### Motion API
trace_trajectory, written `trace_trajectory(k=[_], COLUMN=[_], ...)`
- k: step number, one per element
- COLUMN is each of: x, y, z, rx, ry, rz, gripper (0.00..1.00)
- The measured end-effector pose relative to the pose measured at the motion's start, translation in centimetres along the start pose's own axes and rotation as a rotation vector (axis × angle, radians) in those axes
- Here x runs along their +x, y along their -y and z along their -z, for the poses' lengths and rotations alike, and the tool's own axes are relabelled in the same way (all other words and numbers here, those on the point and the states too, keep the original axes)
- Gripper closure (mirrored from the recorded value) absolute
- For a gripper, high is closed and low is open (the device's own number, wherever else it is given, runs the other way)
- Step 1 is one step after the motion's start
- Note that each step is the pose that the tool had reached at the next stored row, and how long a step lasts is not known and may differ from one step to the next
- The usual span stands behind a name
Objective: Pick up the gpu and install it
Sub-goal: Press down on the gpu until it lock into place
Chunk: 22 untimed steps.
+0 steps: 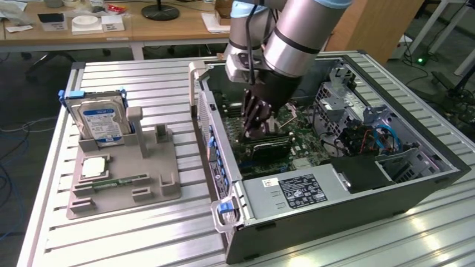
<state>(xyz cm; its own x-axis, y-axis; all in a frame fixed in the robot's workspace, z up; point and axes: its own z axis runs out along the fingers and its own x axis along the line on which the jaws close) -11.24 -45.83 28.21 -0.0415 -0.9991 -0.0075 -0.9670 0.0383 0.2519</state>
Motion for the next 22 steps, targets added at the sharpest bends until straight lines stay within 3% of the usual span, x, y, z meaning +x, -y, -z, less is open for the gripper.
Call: trace_trajectory(k=[5, 6, 7, 14, 19, 22], x=[0.0, 0.0, 0.0, 0.0, 0.0, -0.1], y=[0.00, 0.01, 0.00, -0.79, -0.44, -0.22], z=[0.00, 0.00, 0.01, -0.31, -1.10, -1.43], rx=[-0.0909, -0.1045, -0.1088, -0.1096, -0.1096, -0.1058], ry=[-0.0035, -0.0040, -0.0044, -0.0041, -0.0044, -0.0072], rz=[-0.002, -0.002, -0.002, -0.002, 0.000, 0.008], gripper=[0.90, 0.90, 0.90, 0.90, 0.90, 0.90])
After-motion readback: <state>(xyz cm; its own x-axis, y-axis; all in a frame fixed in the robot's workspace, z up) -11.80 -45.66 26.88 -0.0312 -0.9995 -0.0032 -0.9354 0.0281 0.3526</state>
